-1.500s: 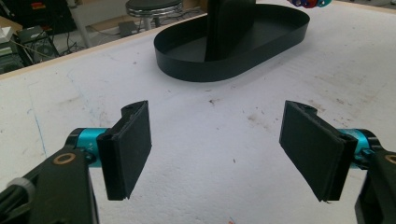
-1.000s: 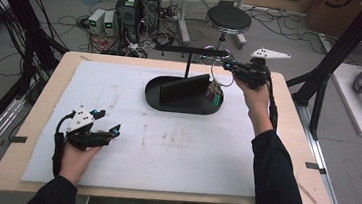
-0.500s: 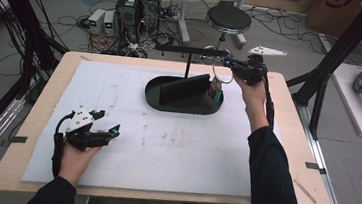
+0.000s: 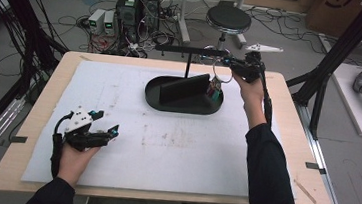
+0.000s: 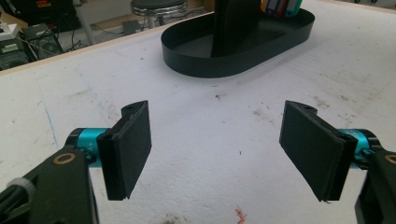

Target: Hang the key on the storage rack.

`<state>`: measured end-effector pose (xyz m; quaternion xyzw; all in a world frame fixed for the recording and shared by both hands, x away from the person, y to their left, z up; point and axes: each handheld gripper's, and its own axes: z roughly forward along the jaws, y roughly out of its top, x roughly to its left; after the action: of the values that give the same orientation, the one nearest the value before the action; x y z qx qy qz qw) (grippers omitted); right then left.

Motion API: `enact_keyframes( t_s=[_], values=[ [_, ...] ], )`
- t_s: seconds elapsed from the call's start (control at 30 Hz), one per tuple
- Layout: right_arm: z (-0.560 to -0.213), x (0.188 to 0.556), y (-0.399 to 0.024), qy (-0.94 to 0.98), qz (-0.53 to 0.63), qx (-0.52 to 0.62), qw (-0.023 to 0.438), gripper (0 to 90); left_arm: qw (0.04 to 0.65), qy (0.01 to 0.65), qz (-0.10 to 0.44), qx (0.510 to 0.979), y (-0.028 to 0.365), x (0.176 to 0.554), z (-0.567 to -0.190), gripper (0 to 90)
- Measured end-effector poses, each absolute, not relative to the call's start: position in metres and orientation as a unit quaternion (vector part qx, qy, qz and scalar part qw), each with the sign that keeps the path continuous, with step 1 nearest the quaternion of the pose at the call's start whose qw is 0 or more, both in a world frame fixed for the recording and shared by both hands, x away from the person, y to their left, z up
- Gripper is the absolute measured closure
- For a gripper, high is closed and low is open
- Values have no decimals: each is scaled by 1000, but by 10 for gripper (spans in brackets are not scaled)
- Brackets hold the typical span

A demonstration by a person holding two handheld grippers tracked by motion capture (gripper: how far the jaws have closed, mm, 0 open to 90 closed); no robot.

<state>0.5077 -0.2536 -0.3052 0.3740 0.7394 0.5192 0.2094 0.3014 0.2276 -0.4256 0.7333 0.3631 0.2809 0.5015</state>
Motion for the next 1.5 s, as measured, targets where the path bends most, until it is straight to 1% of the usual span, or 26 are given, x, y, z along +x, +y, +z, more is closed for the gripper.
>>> enact_keyframes(
  t_s=[0.67, 1.17, 1.3, 1.4, 1.5],
  values=[
    [-313, 516, -259, 730, 530, 383, 201, 876, 500, 365, 282, 733, 230, 299, -427, 251],
    [-314, 515, -256, 735, 509, 389, 223, 865, 498, 367, 283, 733, 232, 297, -427, 251],
    [-314, 515, -255, 734, 497, 396, 239, 820, 497, 365, 282, 735, 232, 297, -427, 251],
    [-313, 514, -256, 733, 490, 401, 250, 805, 498, 365, 282, 734, 231, 297, -427, 251],
    [-313, 513, -258, 732, 486, 404, 253, 773, 497, 364, 281, 735, 231, 297, -428, 251]
  ],
)
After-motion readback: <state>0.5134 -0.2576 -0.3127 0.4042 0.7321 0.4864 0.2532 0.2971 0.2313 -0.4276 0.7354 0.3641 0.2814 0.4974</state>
